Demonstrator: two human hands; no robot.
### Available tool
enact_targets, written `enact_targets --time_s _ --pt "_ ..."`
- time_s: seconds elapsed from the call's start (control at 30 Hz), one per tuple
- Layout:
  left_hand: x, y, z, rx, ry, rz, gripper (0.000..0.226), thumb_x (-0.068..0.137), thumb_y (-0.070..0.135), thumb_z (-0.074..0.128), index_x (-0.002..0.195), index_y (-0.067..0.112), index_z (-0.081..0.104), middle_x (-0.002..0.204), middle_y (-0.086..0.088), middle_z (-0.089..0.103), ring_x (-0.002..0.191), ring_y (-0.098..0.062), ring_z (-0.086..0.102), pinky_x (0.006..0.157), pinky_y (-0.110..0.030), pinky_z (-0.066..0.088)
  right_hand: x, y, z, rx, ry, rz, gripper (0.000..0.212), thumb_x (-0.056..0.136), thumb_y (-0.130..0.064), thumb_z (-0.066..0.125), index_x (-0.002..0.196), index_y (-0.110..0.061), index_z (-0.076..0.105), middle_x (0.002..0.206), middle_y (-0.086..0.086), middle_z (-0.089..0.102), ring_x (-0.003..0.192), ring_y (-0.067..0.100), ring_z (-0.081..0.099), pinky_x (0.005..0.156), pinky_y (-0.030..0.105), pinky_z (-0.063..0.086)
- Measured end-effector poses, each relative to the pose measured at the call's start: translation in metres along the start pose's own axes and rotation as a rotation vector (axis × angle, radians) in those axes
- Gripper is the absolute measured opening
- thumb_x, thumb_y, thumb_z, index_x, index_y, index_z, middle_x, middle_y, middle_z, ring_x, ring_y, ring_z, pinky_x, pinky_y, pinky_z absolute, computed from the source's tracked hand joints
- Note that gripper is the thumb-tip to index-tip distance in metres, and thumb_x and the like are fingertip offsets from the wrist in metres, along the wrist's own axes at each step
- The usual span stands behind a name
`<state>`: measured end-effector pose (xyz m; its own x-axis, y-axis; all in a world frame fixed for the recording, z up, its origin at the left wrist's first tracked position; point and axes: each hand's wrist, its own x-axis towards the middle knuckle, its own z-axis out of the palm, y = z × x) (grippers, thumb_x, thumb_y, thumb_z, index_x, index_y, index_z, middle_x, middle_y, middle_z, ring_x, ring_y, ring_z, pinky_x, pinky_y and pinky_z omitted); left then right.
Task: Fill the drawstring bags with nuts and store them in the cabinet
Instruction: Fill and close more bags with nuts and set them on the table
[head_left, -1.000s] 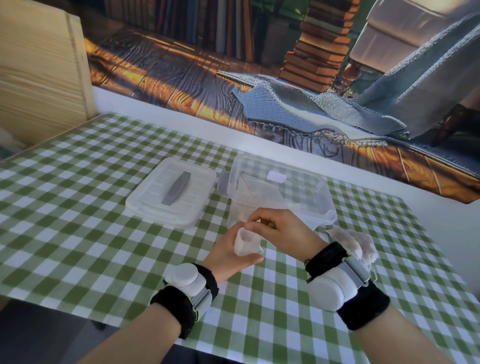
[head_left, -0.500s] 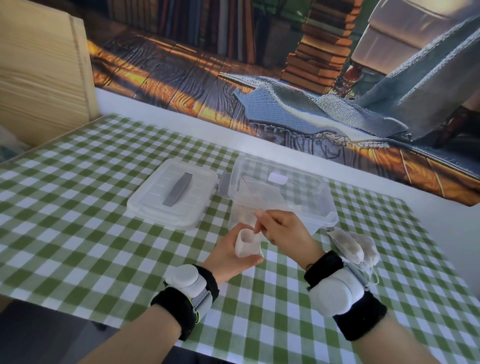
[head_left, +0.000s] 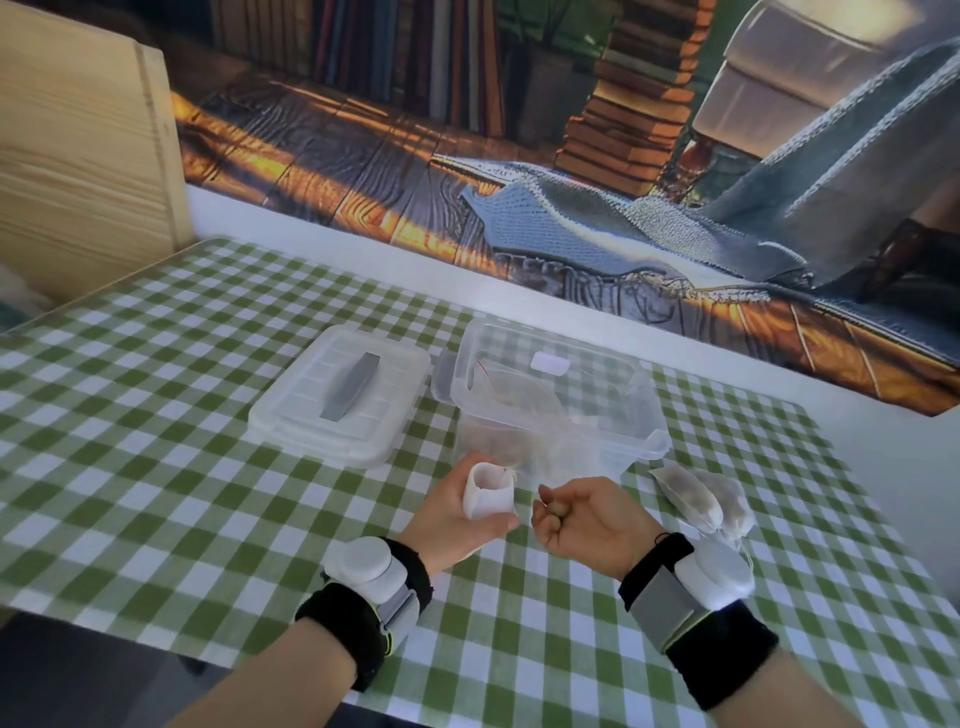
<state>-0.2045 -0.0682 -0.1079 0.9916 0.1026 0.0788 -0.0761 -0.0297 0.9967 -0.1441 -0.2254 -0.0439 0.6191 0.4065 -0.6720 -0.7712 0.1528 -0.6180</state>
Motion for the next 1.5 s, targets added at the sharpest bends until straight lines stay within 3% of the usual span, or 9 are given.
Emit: enact_targets --time_s 0.13,0.37,0.57,0.7,0.8,1.1,1.17,1.33,1.5 --pt "0.0 0.0 0.0 0.001 -0.003 -0.004 0.044 0.063 0.025 0.076 0.101 0.024 0.055 0.092 -0.002 0.059 0.085 -0.015 0.06 0.075 -0.028 0.052 -0.01 -0.003 0.003 -0.027 -0.104 0.003 0.002 0.083 -0.005 0.052 0.083 -0.003 0.054 0.072 0.007 0.044 0.054 0.012 0.047 0.044 0.018 0.044" --pt "-0.001 0.003 -0.001 0.008 -0.007 0.013 0.036 0.07 0.015 0.074 0.098 0.024 0.053 0.086 0.007 0.056 0.076 -0.002 0.056 0.067 -0.017 0.048 -0.033 -0.003 0.025 -0.594 -0.031 -0.195 0.046 0.095 -0.046 0.042 0.06 -0.016 0.047 0.056 -0.002 0.047 0.042 0.008 0.031 0.035 0.016 0.022" --pt "-0.001 0.003 -0.001 0.056 -0.001 0.039 0.036 0.075 0.009 0.073 0.101 0.023 0.052 0.088 0.004 0.056 0.078 -0.005 0.054 0.065 -0.017 0.047 -0.039 -0.003 0.043 -0.831 -0.027 -0.309 0.02 0.09 -0.012 0.033 0.071 -0.013 0.04 0.049 -0.001 0.04 0.036 0.01 0.027 0.035 0.016 0.019" --pt "-0.002 0.004 -0.001 0.07 -0.003 0.047 0.038 0.075 0.011 0.074 0.102 0.027 0.053 0.091 0.0 0.06 0.079 -0.004 0.056 0.066 -0.017 0.049 -0.038 0.001 0.046 -1.106 -0.024 -0.704 0.01 0.093 -0.017 0.054 0.09 -0.009 0.058 0.053 -0.006 0.046 0.042 0.003 0.035 0.046 0.011 0.031" --pt "-0.003 0.006 -0.001 0.101 0.003 0.058 0.04 0.077 0.01 0.074 0.105 0.029 0.052 0.098 -0.002 0.062 0.084 -0.005 0.057 0.07 -0.013 0.049 -0.033 0.002 0.044 -1.209 -0.008 -0.818 0.007 0.089 -0.018 0.06 0.095 -0.016 0.063 0.046 -0.012 0.04 0.044 0.004 0.034 0.048 0.011 0.032" --pt "-0.004 0.006 -0.002 0.095 -0.012 0.068 0.042 0.079 0.011 0.073 0.111 0.029 0.054 0.103 0.003 0.064 0.093 -0.001 0.058 0.077 -0.006 0.045 -0.029 0.007 0.044 -1.325 0.024 -0.824 0.016 0.086 -0.035 0.064 0.101 -0.031 0.066 0.045 -0.013 0.042 0.045 0.002 0.041 0.05 0.011 0.033" --pt "-0.004 0.006 -0.002 0.103 -0.012 0.064 0.04 0.078 0.012 0.074 0.108 0.03 0.054 0.102 0.003 0.064 0.093 -0.001 0.058 0.076 -0.007 0.045 -0.031 0.006 0.044 -1.351 0.033 -0.834 0.015 0.088 -0.03 0.06 0.103 -0.029 0.063 0.05 -0.01 0.04 0.046 0.002 0.041 0.05 0.013 0.034" --pt "-0.003 0.006 0.0 0.091 -0.016 0.056 0.038 0.071 0.021 0.073 0.099 0.037 0.053 0.095 -0.003 0.063 0.089 -0.02 0.061 0.074 -0.03 0.053 -0.039 -0.004 0.044 -1.185 -0.003 -0.803 0.023 0.093 0.001 0.033 0.099 -0.012 0.051 0.072 -0.001 0.046 0.052 -0.002 0.042 0.054 0.011 0.035" --pt "-0.003 0.004 -0.001 0.111 -0.012 0.049 0.039 0.074 0.019 0.074 0.101 0.037 0.053 0.094 -0.002 0.062 0.088 -0.017 0.061 0.072 -0.023 0.052 -0.038 -0.004 0.043 -1.04 -0.067 -0.868 0.017 0.089 -0.004 0.056 0.099 -0.017 0.055 0.083 0.003 0.062 0.053 0.009 0.045 0.054 0.013 0.039"
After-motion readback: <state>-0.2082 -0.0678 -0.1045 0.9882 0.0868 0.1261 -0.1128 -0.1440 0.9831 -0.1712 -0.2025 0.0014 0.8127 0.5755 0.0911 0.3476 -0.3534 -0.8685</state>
